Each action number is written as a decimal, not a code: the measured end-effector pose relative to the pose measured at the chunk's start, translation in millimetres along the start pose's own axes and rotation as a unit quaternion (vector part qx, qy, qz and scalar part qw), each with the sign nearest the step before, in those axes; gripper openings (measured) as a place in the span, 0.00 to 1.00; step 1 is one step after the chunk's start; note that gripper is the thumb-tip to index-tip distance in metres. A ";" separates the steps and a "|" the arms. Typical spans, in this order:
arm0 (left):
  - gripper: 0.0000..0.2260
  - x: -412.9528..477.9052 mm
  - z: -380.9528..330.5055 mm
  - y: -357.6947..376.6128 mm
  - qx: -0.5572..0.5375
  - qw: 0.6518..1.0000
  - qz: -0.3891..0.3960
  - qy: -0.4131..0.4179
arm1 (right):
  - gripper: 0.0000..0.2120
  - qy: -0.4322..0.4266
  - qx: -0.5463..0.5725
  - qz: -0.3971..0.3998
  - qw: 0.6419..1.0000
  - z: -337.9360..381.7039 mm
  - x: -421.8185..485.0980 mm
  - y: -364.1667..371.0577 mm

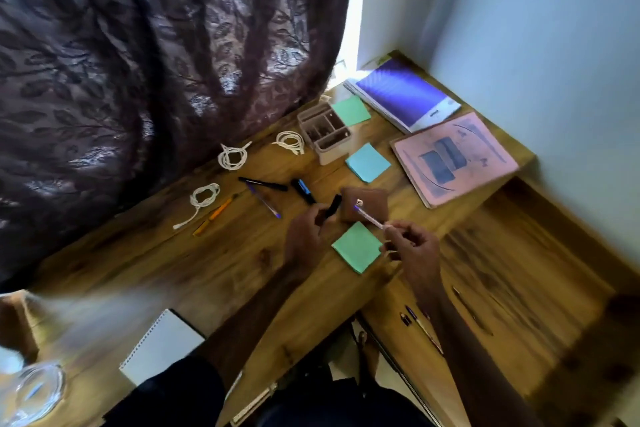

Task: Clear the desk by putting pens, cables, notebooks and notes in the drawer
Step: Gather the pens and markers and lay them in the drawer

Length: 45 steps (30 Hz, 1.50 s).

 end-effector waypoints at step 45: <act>0.05 -243.0 -137.9 315.7 -0.223 0.743 0.322 -0.542 | 0.02 0.130 -0.347 -0.111 0.922 -164.7 -65.9 -317.6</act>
Point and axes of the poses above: each hand's wrist, its own x-axis towards the middle knuckle, its own y-axis out of the palm, z = x × y, the point moved 2 cm from there along x, towards the middle knuckle, and after that the axes turned 1 degree about -z, right-handed, at the moved point
